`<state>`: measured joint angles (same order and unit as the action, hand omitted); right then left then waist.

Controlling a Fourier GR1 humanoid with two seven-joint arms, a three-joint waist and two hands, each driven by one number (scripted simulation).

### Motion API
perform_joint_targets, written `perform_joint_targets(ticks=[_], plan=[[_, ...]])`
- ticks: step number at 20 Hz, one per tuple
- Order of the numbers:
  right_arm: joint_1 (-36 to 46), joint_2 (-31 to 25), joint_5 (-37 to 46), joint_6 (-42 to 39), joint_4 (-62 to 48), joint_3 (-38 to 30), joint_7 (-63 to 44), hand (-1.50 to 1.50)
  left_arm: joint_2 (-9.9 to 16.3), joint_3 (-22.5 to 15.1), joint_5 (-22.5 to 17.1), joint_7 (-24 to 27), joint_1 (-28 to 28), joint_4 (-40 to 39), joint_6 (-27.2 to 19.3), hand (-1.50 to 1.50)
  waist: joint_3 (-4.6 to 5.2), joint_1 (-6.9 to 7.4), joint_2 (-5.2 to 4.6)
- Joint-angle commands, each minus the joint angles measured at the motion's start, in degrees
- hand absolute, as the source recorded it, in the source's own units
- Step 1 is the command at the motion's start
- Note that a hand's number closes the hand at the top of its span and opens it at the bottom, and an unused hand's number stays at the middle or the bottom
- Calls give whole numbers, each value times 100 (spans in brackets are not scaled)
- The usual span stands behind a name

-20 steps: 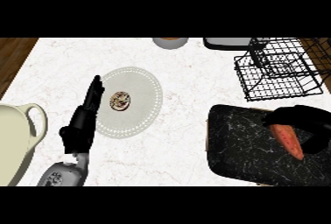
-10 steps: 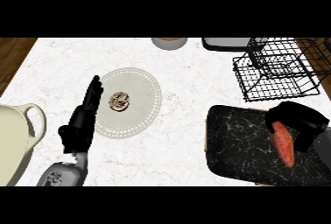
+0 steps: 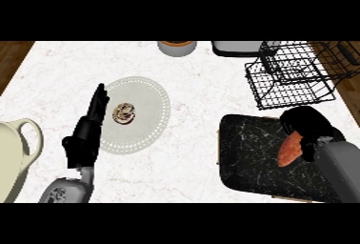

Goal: Pick the sweet potato from the tray and place it in the tiered basket

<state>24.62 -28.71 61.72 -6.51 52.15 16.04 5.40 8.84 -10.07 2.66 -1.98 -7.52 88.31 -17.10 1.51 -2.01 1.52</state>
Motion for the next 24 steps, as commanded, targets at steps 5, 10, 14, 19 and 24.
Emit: perform_joint_targets(ticks=[5, 10, 14, 19, 24], plan=[[-525, 394, 308, -520, 2390, -107, -2516, 150, -43, 145, -1, -101, -205, -138, -37, 0, -132, -80, -65], [-355, 256, 66, -1364, 4188, -565, -3321, 150, -55, -18, 120, 108, 293, 184, -76, 0, -132, -29, -39], [-127, 202, -335, -2387, 5445, -1011, -3871, 150, -2, 105, -73, 28, 74, 112, 161, 0, -139, 48, -91], [567, -256, -1195, -3936, 6220, -2135, -4278, 150, 3, 29, 98, -385, -140, 271, 130, 0, -144, 117, -110], [1420, -83, -1758, -4226, 5754, -2882, -4456, 150, -22, 245, -27, -14, -206, -99, 294, 0, -146, 186, -146]])
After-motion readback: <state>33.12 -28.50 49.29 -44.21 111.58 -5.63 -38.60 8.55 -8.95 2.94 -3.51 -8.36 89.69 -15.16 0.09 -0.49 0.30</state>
